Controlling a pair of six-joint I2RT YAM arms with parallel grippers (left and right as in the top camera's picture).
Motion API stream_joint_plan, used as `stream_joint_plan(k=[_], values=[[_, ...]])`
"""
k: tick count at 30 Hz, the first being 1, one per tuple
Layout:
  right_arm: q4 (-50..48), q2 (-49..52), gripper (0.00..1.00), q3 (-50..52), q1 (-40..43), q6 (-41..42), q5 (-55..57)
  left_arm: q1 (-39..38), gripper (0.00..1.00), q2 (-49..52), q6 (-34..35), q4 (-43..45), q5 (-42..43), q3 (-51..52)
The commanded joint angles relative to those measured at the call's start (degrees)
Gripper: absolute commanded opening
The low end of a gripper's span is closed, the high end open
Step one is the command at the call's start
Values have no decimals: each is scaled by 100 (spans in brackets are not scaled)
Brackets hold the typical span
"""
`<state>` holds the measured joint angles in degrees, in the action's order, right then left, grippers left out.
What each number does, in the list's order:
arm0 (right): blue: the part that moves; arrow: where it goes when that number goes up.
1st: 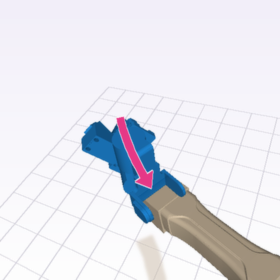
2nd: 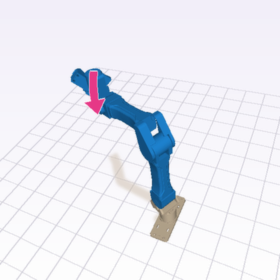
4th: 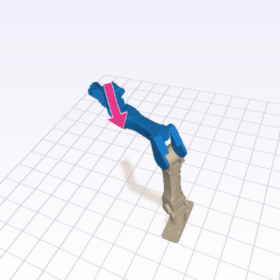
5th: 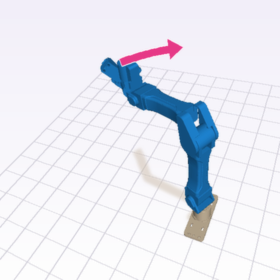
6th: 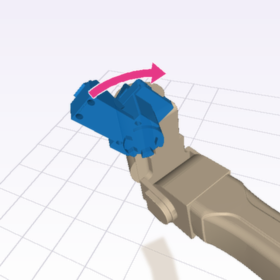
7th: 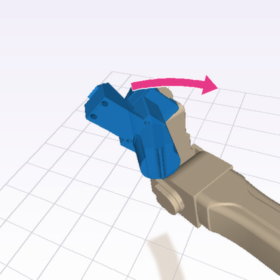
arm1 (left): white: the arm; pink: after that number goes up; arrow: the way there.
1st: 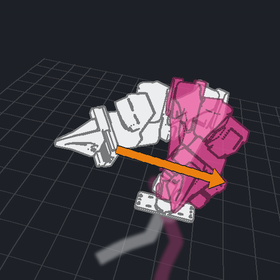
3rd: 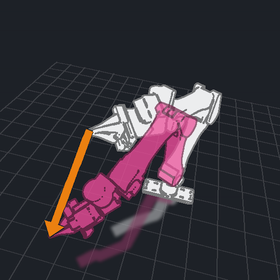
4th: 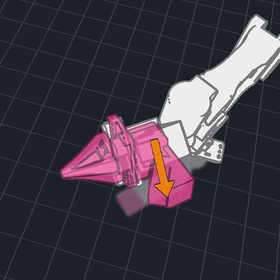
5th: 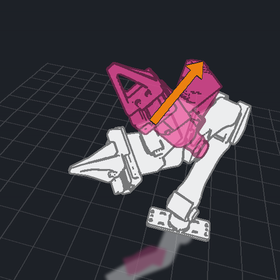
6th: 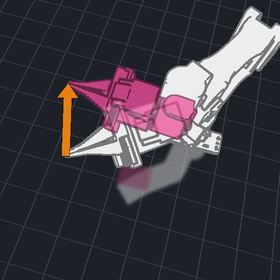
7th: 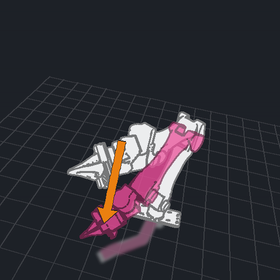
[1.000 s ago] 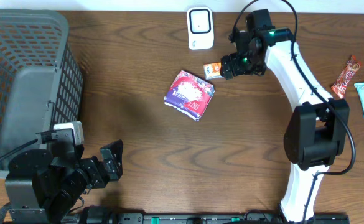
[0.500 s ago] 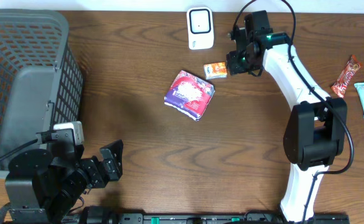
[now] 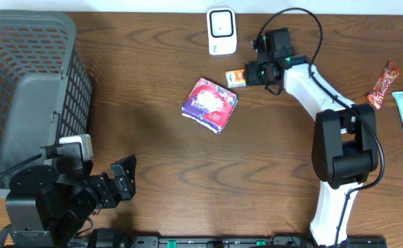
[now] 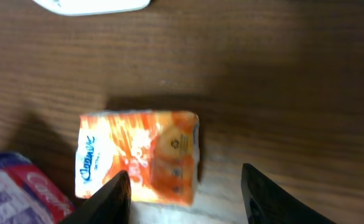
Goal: Scan the item barcode
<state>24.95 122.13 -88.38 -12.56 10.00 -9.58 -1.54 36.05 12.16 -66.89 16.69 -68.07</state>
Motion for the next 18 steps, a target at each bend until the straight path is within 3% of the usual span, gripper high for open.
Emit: stream_joint_plan(k=[1,7,12,18], values=[[-348,48,53,245,-24,468,-280,24,98,2,-9,2,81,-79],[-763,48,52,417,-26,997,-284,24,98,2,-9,2,81,-79],[-463,48,38,417,-74,984,-455,24,98,2,-9,2,81,-79],[586,48,17,417,-247,-365,-533,24,98,2,-9,2,81,-79]])
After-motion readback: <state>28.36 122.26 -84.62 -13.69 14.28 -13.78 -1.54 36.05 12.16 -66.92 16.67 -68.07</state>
